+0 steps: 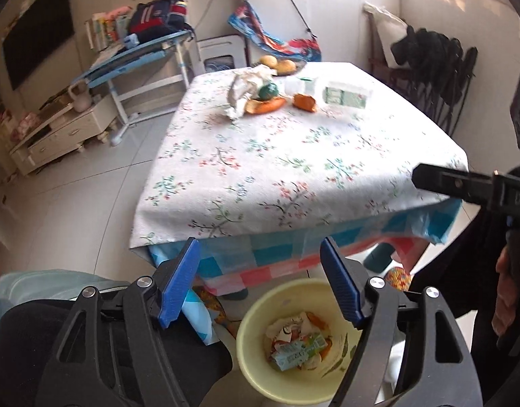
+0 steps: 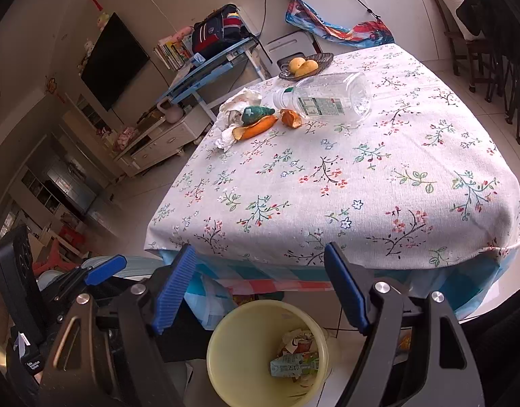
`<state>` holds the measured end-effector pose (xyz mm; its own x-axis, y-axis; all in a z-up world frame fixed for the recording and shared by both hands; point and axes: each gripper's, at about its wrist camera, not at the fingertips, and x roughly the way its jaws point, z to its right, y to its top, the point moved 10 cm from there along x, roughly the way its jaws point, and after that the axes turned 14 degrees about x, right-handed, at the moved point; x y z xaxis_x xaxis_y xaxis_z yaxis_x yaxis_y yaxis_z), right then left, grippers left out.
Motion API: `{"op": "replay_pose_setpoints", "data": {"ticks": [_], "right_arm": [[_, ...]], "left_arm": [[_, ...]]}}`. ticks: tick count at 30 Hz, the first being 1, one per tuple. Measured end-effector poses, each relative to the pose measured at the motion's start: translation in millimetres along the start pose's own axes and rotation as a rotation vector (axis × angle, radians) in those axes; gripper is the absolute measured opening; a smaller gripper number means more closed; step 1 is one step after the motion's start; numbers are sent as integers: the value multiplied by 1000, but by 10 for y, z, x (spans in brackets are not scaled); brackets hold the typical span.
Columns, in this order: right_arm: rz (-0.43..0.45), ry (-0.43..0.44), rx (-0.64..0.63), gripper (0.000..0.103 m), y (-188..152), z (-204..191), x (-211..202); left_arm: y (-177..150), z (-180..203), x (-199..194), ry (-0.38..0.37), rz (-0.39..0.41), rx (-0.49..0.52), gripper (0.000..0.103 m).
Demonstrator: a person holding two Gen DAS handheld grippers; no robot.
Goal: Collect trash
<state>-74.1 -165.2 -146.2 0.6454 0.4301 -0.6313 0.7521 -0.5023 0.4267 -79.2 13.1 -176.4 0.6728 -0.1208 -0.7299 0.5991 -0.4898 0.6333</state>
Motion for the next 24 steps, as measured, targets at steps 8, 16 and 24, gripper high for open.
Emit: {"op": "replay_pose_setpoints", "data": {"ticks": [8, 16, 24], "right_arm": [[7, -4, -17, 75, 5, -24, 2], [9, -14, -50, 75, -11, -70, 14], [9, -16, -56, 75, -20, -86, 24]], "left_arm": [[87, -295, -99, 88, 61, -92, 73], [127, -321, -133, 102, 79, -106, 75], [141, -316, -146, 110, 84, -107, 76]]}}
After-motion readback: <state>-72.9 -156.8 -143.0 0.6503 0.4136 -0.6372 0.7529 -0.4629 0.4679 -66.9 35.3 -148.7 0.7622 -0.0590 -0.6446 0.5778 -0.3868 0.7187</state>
